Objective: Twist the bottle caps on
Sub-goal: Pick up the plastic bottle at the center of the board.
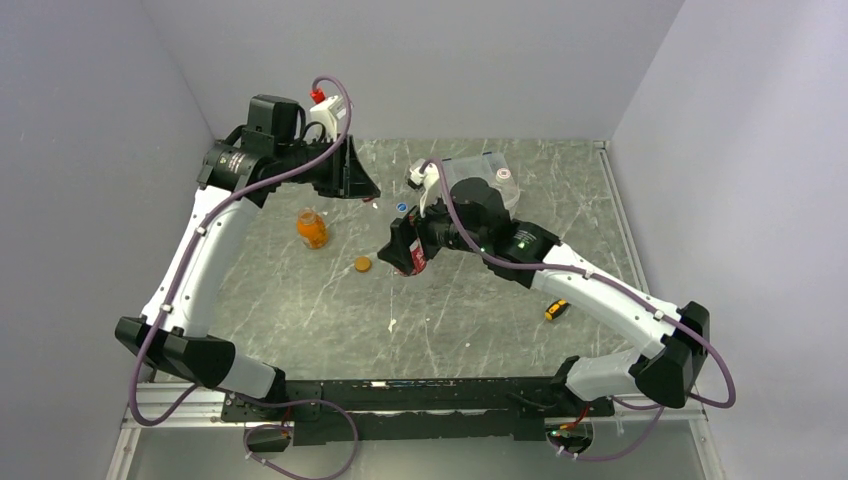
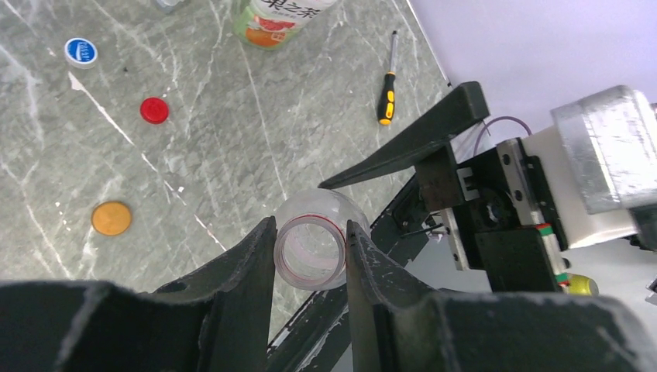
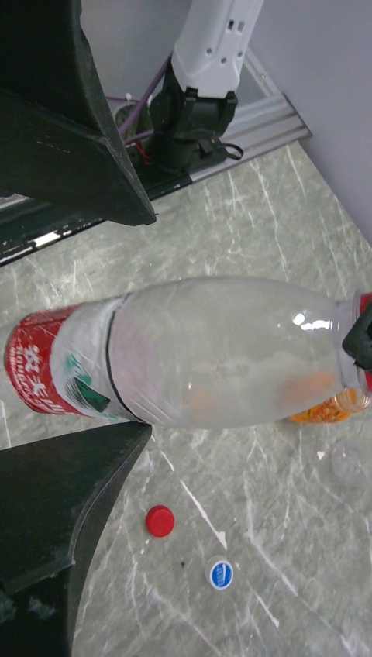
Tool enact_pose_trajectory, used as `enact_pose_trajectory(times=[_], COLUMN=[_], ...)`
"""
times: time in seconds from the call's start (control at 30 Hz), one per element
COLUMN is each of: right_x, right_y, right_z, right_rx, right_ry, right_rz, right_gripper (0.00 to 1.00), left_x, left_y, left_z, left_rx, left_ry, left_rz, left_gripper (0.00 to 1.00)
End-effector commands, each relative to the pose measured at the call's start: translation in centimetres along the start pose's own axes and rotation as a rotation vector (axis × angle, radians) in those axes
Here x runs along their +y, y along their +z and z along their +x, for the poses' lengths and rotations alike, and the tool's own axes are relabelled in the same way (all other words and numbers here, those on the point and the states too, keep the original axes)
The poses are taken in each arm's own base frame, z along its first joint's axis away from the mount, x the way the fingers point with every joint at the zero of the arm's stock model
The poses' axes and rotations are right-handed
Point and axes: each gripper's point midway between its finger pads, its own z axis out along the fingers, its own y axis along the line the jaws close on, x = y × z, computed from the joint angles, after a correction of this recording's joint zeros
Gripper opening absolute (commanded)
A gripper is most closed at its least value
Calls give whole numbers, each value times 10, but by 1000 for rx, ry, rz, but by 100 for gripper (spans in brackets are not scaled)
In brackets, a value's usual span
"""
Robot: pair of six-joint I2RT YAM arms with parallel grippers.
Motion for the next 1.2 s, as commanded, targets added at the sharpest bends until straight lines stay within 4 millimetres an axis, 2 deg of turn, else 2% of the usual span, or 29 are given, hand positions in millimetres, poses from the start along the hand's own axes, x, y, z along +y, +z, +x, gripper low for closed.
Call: enact_pose_trajectory(times=[0.0,0.1,0.37,0.53,0.63,0.7,0.77,0.8,0.83,0.9,0.97,1.0,1.07,1.17], right_x=[-11,-12,-7,-7,-9,-11,-14,-16,-17,-21,-26,-30,-38,-57], right_y=[1,2,2,-3,-8,-11,-14,-16,-18,-22,-28,-31,-39,-55], right_z=[-6,-2,6,3,-3,-6,-8,-8,-9,-8,-8,-6,-3,7], right_rx=[-33,-23,1,-17,-39,-47,-50,-52,-56,-57,-61,-59,-58,-45], right_ry=[-42,-44,-40,-37,-31,-21,-15,-10,-6,5,21,30,48,106], right_rz=[63,67,34,41,61,81,100,112,122,151,182,198,236,311], right_gripper=[100,98,84,78,71,61,53,51,49,47,45,45,45,45], left_x=[-29,-32,-41,-46,-46,-48,-46,-44,-41,-37,-34,-31,-23,3], left_y=[-8,-7,-6,-5,-4,-3,-3,-3,-4,-7,-11,-14,-24,-42], left_z=[-19,-18,-20,-19,-18,-17,-20,-22,-25,-33,-42,-49,-62,-81], left_rx=[-57,-52,-71,-68,-66,-68,-87,-100,-118,-153,-200,-231,-308,-433], left_ry=[60,72,97,111,120,126,129,131,132,139,142,148,156,146], left_rz=[97,107,160,186,194,208,194,177,150,110,63,34,-49,-242], left_gripper=[0,0,0,0,0,0,10,19,33,49,75,82,90,91])
